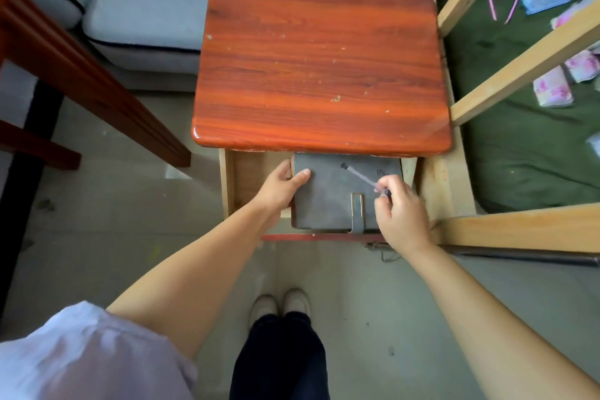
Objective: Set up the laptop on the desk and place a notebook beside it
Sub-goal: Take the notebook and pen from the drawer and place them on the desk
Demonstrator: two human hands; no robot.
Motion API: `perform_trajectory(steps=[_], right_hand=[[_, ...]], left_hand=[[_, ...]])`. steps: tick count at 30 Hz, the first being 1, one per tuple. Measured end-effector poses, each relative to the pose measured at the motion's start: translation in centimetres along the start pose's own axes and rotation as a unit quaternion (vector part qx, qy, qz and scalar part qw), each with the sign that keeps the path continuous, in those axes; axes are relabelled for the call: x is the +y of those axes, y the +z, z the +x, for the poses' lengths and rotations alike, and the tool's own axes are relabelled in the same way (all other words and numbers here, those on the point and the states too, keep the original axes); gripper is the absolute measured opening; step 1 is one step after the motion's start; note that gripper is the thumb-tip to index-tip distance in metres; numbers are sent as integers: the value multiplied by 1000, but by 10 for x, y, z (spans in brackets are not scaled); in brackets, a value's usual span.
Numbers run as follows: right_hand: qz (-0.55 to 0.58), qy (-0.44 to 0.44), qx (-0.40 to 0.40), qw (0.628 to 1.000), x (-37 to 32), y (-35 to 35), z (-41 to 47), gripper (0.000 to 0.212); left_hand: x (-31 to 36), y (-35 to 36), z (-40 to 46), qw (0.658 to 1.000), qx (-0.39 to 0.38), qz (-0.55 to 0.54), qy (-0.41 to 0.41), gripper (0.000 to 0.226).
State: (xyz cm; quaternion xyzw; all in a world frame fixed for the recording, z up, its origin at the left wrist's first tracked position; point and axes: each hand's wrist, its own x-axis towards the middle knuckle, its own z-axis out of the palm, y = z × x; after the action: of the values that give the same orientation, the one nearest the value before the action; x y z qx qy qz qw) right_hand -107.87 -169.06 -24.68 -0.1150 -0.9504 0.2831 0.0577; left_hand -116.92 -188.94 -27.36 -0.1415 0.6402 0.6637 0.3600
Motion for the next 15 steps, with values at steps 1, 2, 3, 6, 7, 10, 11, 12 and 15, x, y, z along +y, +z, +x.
perform_trajectory(steps=[1,2,3,6,7,10,11,12,15], right_hand=[[14,20,16,1000,-1,-6,-4,17],[28,33,32,999,-2,-12,-8,15],[39,46,48,997,-4,-18,-12,14],[75,115,93,986,-9,-32,-23,14],[89,150,102,979,-9,-35,-27,18],[107,247,49,962,-5,-27,-48,25],[120,277,13,953,-3,-21,-58,24],[148,307,-19,940,-3,-12,-69,24],[283,426,-23,859,-5,24,-98,34]], left_hand=[[1,-5,-8,1000,-13,-13,-23,17],[1,-12,-17,998,-30,-26,-49,16],[-1,-20,-26,995,-52,-44,-73,16],[-6,-52,-59,985,-124,-44,-114,32],[-7,-63,-70,981,-147,-22,-122,39],[-11,-80,-97,965,-220,51,-135,43],[-13,-78,-104,958,-242,98,-121,37],[-18,-72,-109,944,-259,179,-92,30],[-54,-42,-117,847,-267,459,18,11]])
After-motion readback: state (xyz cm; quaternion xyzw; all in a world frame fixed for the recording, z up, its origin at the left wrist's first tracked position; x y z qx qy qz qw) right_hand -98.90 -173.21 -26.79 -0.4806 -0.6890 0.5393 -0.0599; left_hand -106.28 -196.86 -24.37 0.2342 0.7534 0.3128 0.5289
